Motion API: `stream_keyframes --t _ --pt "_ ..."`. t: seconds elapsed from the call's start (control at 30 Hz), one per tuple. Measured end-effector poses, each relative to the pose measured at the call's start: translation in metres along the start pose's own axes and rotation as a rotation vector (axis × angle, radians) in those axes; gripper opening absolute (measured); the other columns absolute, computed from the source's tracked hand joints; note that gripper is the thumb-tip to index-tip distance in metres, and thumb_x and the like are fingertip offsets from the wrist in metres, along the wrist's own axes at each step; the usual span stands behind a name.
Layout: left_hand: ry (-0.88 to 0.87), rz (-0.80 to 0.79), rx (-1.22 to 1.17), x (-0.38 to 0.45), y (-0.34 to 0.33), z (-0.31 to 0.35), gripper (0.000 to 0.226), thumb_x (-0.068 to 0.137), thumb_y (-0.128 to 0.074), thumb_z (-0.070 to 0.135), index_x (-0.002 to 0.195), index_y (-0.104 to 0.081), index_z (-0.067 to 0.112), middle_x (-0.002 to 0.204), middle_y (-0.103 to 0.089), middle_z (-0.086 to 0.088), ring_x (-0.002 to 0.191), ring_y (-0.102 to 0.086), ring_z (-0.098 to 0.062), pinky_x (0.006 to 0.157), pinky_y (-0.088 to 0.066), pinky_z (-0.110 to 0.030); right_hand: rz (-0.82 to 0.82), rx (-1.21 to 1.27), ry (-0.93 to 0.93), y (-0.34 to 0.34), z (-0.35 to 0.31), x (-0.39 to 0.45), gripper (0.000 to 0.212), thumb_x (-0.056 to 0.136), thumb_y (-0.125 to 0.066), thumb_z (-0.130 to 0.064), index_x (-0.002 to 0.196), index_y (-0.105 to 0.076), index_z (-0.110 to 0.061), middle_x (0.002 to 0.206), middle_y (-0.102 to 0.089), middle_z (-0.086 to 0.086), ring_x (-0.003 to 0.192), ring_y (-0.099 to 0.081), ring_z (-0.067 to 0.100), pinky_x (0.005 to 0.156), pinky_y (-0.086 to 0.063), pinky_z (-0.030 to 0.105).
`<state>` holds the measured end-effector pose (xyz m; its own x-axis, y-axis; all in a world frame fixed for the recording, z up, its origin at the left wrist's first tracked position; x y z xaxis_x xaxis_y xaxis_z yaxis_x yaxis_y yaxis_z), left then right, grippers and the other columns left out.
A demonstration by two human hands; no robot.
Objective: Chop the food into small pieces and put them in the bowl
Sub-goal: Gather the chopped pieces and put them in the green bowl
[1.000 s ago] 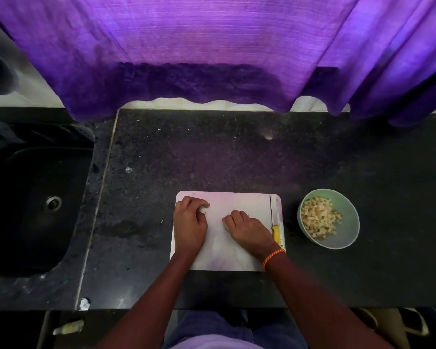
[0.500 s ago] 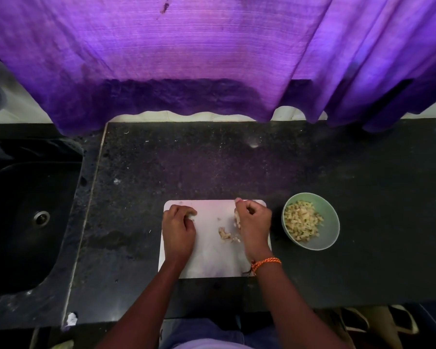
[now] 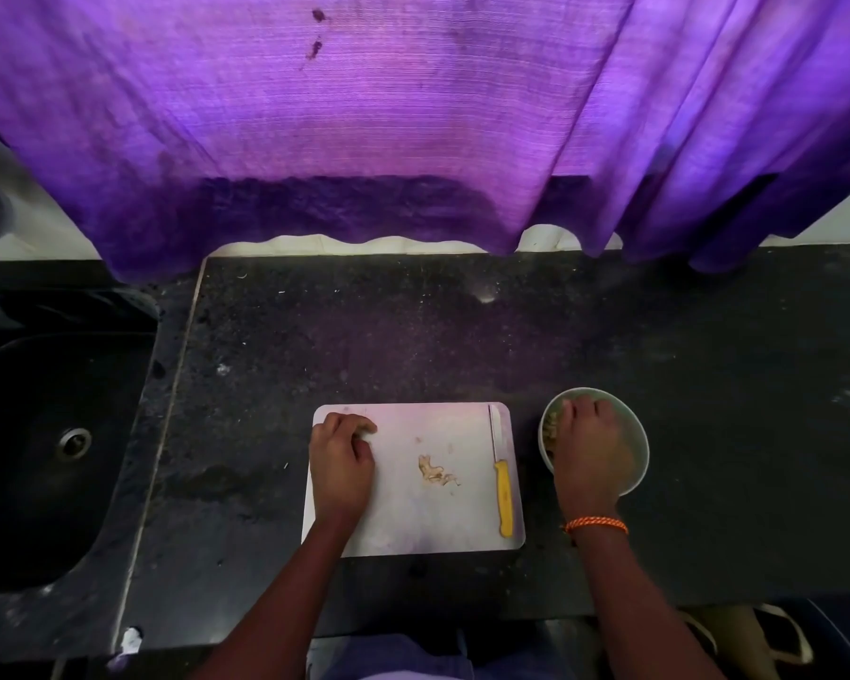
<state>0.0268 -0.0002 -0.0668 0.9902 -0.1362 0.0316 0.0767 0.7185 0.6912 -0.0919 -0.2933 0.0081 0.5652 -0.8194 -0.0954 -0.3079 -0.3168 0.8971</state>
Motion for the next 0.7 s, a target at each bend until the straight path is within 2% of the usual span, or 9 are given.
stream_keyframes --t 0.1,0.2,0.23,0.27,0.37,0.47,0.53,0.6,0.7 --pt "-0.002 -0.005 -0.007 0.001 -0.001 -0.001 0.045 0.08 -0.056 -0.015 0.096 -0.075 0.022 0.106 -0.064 0.008 0.106 -0.057 -0.021 0.092 -0.053 -0.039 -0.012 0.076 -0.153 0.004 0.0 0.002 0.029 0.082 -0.075 0.002 0.108 -0.066 0.008 0.109 -0.065 0.027 0.098 -0.065 0.044 0.074 -0.059 0.053" --pt "0.0 -0.004 0.001 0.001 0.0 -0.003 0.045 0.08 -0.056 -0.015 0.096 -0.075 0.022 0.106 -0.065 0.009 0.106 -0.057 -0.02 0.093 -0.051 -0.038 0.093 0.082 -0.01 0.01 -0.002 0.004 0.021 0.08 -0.07 0.01 0.099 -0.065 0.015 0.097 -0.063 0.033 0.089 -0.063 0.049 0.075 -0.055 0.053" --pt "-0.004 -0.001 0.0 0.001 -0.001 -0.004 0.045 0.079 -0.056 -0.016 0.095 -0.075 0.023 0.105 -0.065 0.01 0.106 -0.056 -0.02 0.093 -0.051 -0.038 0.118 0.097 0.027 0.014 -0.005 0.003 0.013 0.088 -0.064 0.005 0.099 -0.064 0.012 0.097 -0.062 0.03 0.089 -0.062 0.047 0.076 -0.053 0.05" --pt "-0.003 0.001 -0.001 0.001 -0.001 -0.004 0.046 0.079 -0.057 -0.016 0.095 -0.075 0.023 0.105 -0.065 0.01 0.105 -0.056 -0.019 0.093 -0.05 -0.038 0.158 0.091 0.051 0.014 -0.006 0.002 0.016 0.097 -0.055 -0.005 0.099 -0.065 0.008 0.096 -0.063 0.025 0.089 -0.062 0.041 0.077 -0.052 0.048" --pt "0.004 -0.001 0.001 0.001 -0.002 -0.003 0.045 0.079 -0.057 -0.016 0.095 -0.075 0.023 0.105 -0.065 0.011 0.105 -0.055 -0.018 0.091 -0.049 -0.036 0.241 0.168 0.02 0.009 -0.008 0.001 0.046 0.109 -0.039 -0.039 0.082 -0.065 -0.012 0.079 -0.064 0.005 0.074 -0.062 0.022 0.066 -0.048 0.034" --pt "0.007 -0.011 -0.003 0.0 -0.001 -0.002 0.045 0.08 -0.057 -0.016 0.095 -0.075 0.023 0.105 -0.064 0.011 0.106 -0.054 -0.017 0.092 -0.049 -0.033 0.24 0.425 -0.073 0.006 -0.017 -0.004 0.055 0.106 -0.047 -0.049 0.06 -0.046 -0.02 0.054 -0.047 -0.006 0.051 -0.046 0.011 0.053 -0.037 0.032" --pt "0.004 -0.012 -0.005 0.0 -0.001 -0.002 0.045 0.081 -0.057 -0.016 0.095 -0.075 0.023 0.105 -0.063 0.011 0.105 -0.054 -0.016 0.093 -0.048 -0.032 0.184 0.619 -0.107 0.002 -0.03 -0.01 0.056 0.103 -0.058 -0.042 0.054 -0.044 -0.017 0.047 -0.043 -0.005 0.046 -0.04 0.008 0.053 -0.038 0.033" --pt "0.002 -0.006 -0.006 0.001 -0.001 -0.002 0.045 0.08 -0.057 -0.016 0.095 -0.075 0.022 0.105 -0.063 0.01 0.105 -0.054 -0.016 0.093 -0.047 -0.032 0.074 0.811 -0.153 -0.008 -0.046 -0.02 0.056 0.099 -0.064 -0.043 0.054 -0.05 -0.014 0.048 -0.05 0.0 0.046 -0.044 0.013 0.052 -0.043 0.036" --pt "0.001 -0.003 -0.005 0.002 -0.001 -0.002 0.044 0.08 -0.057 -0.016 0.095 -0.075 0.022 0.104 -0.063 0.011 0.103 -0.055 -0.017 0.091 -0.047 -0.031 -0.128 1.029 -0.221 -0.029 -0.07 -0.04 0.054 0.096 -0.07 -0.045 0.057 -0.051 -0.012 0.052 -0.044 0.009 0.048 -0.038 0.018 0.046 -0.035 0.031"
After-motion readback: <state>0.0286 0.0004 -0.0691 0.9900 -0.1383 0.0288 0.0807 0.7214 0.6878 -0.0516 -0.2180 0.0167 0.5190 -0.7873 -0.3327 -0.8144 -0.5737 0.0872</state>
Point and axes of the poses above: each hand's wrist, its own x-axis towards the middle knuckle, its own y-axis out of the back of the hand, z = x × y, the point moved 2 cm from there along x, towards the middle knuckle
